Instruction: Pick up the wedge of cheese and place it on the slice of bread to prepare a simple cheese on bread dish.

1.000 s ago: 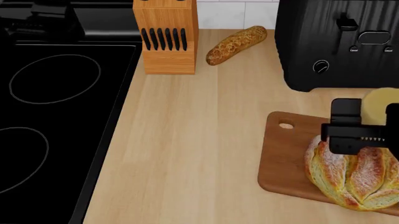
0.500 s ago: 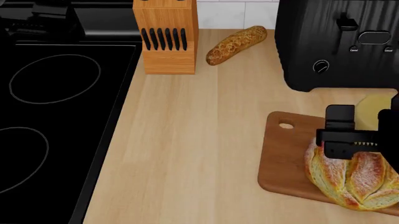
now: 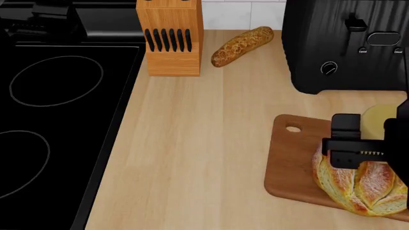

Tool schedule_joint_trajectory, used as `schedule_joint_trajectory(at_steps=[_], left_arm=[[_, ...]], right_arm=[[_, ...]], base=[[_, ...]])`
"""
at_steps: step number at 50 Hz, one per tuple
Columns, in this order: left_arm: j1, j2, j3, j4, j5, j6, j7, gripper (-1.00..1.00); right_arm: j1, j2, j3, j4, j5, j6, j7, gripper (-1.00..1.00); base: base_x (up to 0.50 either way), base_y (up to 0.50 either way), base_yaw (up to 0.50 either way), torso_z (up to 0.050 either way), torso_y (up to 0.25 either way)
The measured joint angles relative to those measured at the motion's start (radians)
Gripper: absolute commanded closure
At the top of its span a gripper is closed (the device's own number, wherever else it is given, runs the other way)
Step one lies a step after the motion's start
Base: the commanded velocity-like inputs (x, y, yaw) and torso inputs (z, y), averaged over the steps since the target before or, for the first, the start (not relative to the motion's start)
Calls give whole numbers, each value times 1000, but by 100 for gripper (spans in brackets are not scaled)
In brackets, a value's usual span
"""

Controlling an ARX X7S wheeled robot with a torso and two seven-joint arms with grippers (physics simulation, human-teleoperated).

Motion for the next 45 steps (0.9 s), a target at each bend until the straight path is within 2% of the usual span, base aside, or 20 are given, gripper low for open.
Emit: schedule_joint_trajectory(at_steps=[27, 28, 45], left_arm=[[-1, -3, 3, -3, -6, 6, -3, -100], [-1, -3, 3, -3, -6, 6, -3, -100], [0, -6, 5, -2, -9, 11, -7, -100]], right_arm=[[6, -1, -12, 10, -16, -6, -13, 100], [6, -1, -12, 9, -16, -6, -13, -100], [19, 2, -14, 3, -19, 9, -19, -100]], base=[[0, 0, 0, 0, 0], [0, 0, 0, 0, 0], [0, 0, 0, 0, 0]])
